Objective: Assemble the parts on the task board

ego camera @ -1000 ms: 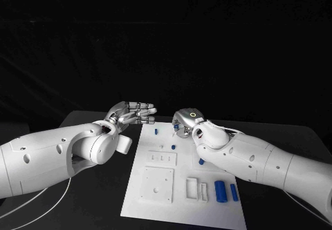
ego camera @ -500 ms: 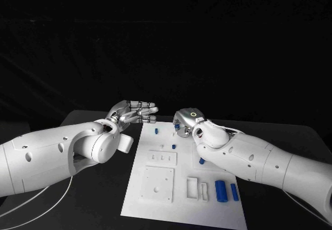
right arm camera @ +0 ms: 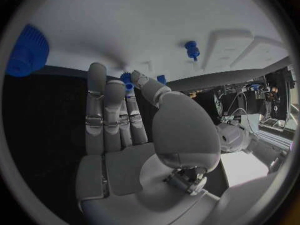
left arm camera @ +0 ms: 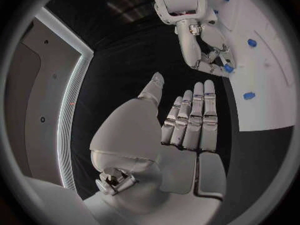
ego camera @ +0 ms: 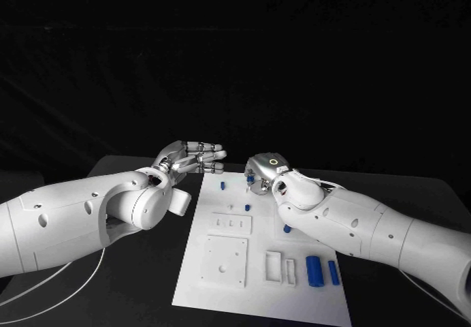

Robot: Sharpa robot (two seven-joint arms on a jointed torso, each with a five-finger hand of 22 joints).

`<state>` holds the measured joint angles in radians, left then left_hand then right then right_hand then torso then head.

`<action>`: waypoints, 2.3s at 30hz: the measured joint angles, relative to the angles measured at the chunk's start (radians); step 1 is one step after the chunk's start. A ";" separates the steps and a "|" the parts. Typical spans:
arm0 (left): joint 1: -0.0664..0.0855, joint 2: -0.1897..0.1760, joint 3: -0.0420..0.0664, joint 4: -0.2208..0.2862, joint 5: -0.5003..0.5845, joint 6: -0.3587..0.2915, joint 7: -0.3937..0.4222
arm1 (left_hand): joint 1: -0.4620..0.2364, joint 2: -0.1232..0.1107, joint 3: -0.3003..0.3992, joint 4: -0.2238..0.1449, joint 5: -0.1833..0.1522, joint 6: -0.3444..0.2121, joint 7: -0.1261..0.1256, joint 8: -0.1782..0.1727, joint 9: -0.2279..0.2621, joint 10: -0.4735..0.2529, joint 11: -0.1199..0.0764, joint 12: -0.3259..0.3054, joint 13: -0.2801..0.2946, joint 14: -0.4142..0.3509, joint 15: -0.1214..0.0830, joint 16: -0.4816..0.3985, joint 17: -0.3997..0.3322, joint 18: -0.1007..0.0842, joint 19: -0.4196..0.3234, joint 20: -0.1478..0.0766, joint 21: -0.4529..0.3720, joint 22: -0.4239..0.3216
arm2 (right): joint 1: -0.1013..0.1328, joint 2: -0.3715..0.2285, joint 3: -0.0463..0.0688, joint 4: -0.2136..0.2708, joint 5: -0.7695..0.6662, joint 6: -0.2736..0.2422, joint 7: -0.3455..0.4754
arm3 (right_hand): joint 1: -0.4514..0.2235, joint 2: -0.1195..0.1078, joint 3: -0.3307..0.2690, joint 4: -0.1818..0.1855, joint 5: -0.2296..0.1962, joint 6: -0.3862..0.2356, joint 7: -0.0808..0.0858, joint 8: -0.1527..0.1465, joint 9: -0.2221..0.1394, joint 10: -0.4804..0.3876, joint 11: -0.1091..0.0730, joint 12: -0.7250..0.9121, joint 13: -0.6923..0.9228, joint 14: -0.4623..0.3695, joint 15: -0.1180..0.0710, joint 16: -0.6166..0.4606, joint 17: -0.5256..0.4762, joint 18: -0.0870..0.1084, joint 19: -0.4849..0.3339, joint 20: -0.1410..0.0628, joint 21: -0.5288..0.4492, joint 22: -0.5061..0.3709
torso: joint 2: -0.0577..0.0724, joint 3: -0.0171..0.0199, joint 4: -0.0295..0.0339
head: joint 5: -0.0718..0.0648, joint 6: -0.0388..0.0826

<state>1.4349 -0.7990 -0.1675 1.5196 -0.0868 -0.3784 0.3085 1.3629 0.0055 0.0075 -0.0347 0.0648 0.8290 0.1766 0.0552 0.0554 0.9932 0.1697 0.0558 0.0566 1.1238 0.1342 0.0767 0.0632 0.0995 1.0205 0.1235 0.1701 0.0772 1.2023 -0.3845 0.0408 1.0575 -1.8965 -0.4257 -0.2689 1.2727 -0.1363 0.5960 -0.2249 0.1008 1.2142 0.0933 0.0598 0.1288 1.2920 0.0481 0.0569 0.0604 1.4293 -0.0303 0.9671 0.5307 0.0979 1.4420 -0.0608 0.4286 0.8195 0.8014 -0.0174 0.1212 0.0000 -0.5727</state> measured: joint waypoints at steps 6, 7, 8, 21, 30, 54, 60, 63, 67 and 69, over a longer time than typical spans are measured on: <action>0.002 0.001 0.000 0.000 0.000 0.000 0.000 | 0.000 0.000 0.000 0.000 0.000 0.000 0.000 0.000 0.000 0.000 0.000 0.000 0.000 0.000 0.000 0.000 0.000 0.000 0.000 0.000 0.000 0.000 | 0.000 0.004 0.000 -0.006 0.001 0.003 0.001 | -0.001 -0.001 0.000 0.000 0.000 -0.002 0.002 0.000 -0.003 -0.001 0.000 -0.001 0.000 0.000 0.000 0.000 0.001 0.000 0.000 0.001 -0.007 0.003 | 0.001 -0.0006 -0.0002 | 0.000 0.000; 0.002 0.001 0.000 0.000 0.000 0.000 0.000 | 0.000 0.000 0.000 0.000 0.000 0.000 0.000 0.000 0.000 0.000 0.000 0.000 0.000 0.000 0.000 0.000 0.000 0.000 0.000 0.000 0.000 0.000 | 0.001 0.005 0.000 -0.008 0.001 0.004 0.002 | -0.001 -0.001 0.000 0.000 0.000 -0.004 0.003 0.000 -0.004 -0.008 0.000 -0.001 0.000 0.000 0.000 0.000 0.001 0.000 0.004 0.004 -0.007 0.003 | 0.001 -0.0006 -0.0001 | 0.000 0.000; 0.002 0.001 0.000 0.000 0.000 0.000 0.000 | 0.000 0.000 0.000 0.000 0.000 0.000 0.000 0.000 0.000 0.000 0.000 0.000 0.000 0.000 0.000 0.000 0.000 0.000 0.000 0.000 0.000 0.000 | 0.001 0.006 0.000 -0.009 0.001 0.005 0.002 | -0.001 -0.001 0.000 0.000 0.000 -0.009 0.002 0.000 -0.005 -0.013 0.002 -0.001 0.000 0.000 0.000 0.000 0.001 0.000 0.004 0.004 -0.010 0.003 | 0.001 -0.0006 0.0000 | 0.000 0.000; 0.004 0.003 0.000 0.000 0.000 0.001 -0.001 | 0.000 0.000 0.000 0.000 0.000 0.000 0.000 0.000 0.000 -0.004 0.004 0.000 0.000 0.000 0.000 0.000 0.000 0.000 0.000 0.000 0.000 0.000 | -0.002 0.016 -0.001 -0.029 0.019 0.016 0.017 | -0.003 -0.023 0.037 0.020 -0.008 -0.072 0.019 0.000 -0.056 -0.122 0.036 0.003 -0.001 0.000 0.015 -0.023 -0.005 0.026 0.009 0.020 -0.038 0.007 | 0.001 -0.0012 -0.0002 | 0.001 0.003; 0.005 0.003 0.000 -0.001 0.000 0.002 -0.002 | 0.004 -0.004 0.000 0.000 0.000 0.000 0.000 0.000 0.000 -0.004 0.004 0.000 0.000 0.000 0.000 0.000 0.000 0.000 0.000 0.000 0.000 0.000 | -0.001 0.015 -0.001 -0.030 0.029 0.020 0.023 | 0.008 -0.034 0.037 0.020 -0.008 -0.088 0.019 0.000 -0.058 -0.161 0.046 0.003 -0.001 0.000 0.022 -0.028 -0.009 0.026 0.016 0.027 -0.053 0.010 | 0.002 -0.0017 -0.0006 | 0.003 0.005; 0.009 -0.012 0.000 -0.022 0.000 0.007 -0.002 | 0.003 -0.011 0.003 0.003 0.000 0.000 0.000 0.000 0.000 -0.011 0.004 0.000 0.000 -0.003 0.003 0.000 0.000 0.000 0.000 0.000 0.000 0.000 | -0.001 -0.306 0.129 0.260 0.165 0.005 0.034 | 0.048 -0.068 -0.371 0.145 0.007 -0.189 0.010 0.000 -0.062 -0.079 0.015 0.020 0.001 -0.005 0.003 -0.046 0.002 0.039 0.024 0.018 -0.135 -0.114 | 0.001 0.0071 -0.0181 | 0.000 0.023; 0.009 -0.013 0.000 -0.029 0.000 0.008 -0.001 | 0.003 -0.011 0.003 0.003 0.000 0.000 0.000 0.000 0.000 -0.011 0.004 0.000 0.000 -0.003 0.002 0.000 0.000 0.000 0.000 0.000 0.000 0.000 | 0.000 -0.359 0.149 0.263 0.226 0.047 0.042 | 0.058 -0.054 -0.451 0.131 0.079 -0.194 0.005 0.000 -0.063 -0.033 -0.049 0.487 0.424 -0.003 -0.050 -0.029 0.051 -0.029 0.025 -0.043 -0.094 -0.104 | -0.001 0.0152 -0.0287 | 0.000 0.025; 0.009 -0.012 0.000 -0.034 -0.001 0.010 -0.001 | 0.003 -0.011 0.003 0.003 0.000 0.000 0.000 0.000 0.000 -0.011 0.004 0.000 0.000 -0.002 0.002 0.000 0.000 0.000 0.000 0.000 0.000 0.000 | -0.001 -0.363 0.151 0.254 0.245 0.081 0.045 | 0.050 -0.044 -0.458 0.135 0.090 -0.180 0.004 0.000 -0.062 -0.146 -0.051 0.729 0.689 -0.004 -0.051 -0.006 0.102 -0.029 0.025 -0.043 -0.065 -0.085 | -0.001 0.0187 -0.0319 | 0.002 0.025; 0.009 -0.010 0.000 -0.040 -0.001 0.011 0.000 | 0.003 -0.011 0.007 0.007 0.000 0.000 0.000 0.000 0.000 -0.011 0.004 0.000 0.000 -0.002 0.002 0.000 0.000 0.000 0.000 0.000 0.000 0.000 | -0.002 -0.359 0.153 0.240 0.260 0.116 0.048 | 0.043 -0.037 -0.466 0.135 0.101 -0.177 0.006 0.000 -0.060 -0.166 -0.048 0.847 0.857 -0.011 -0.047 0.032 0.168 -0.030 0.025 -0.043 -0.024 -0.047 | -0.001 0.0230 -0.0350 | 0.002 0.023; 0.009 -0.007 0.000 -0.043 -0.001 0.012 0.000 | 0.003 -0.011 0.008 0.008 0.000 0.000 0.000 0.000 0.000 -0.011 0.004 0.000 0.000 -0.002 0.002 0.000 0.000 0.000 0.000 0.000 0.000 0.000 | -0.002 -0.352 0.153 0.227 0.267 0.134 0.049 | 0.039 -0.033 -0.472 0.136 0.110 -0.174 0.010 0.000 -0.060 -0.135 -0.043 0.917 0.949 -0.009 -0.037 0.094 0.277 -0.013 0.024 -0.031 0.009 -0.008 | -0.001 0.0244 -0.0357 | 0.002 0.022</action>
<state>1.4441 -0.8061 -0.1677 1.4770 -0.0873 -0.3662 0.3082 1.3658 -0.0054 0.0151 -0.0272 0.0648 0.8289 0.1766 0.0552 0.0553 0.9825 0.1733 0.0558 0.0566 1.1214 0.1366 0.0767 0.0632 0.0995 1.0205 0.1234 0.1701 0.0776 1.2003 -0.7360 0.1940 1.2844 -1.6296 -0.2916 -0.2202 1.3118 -0.1693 0.1240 -0.0894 0.2112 1.0404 0.1028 0.0601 0.0684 1.1565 0.0047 0.9739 1.0099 1.4203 -0.0672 1.0611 0.8072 0.0850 1.4662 -0.0917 0.4372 0.8115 0.8005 0.0070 0.0855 0.0016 -0.5502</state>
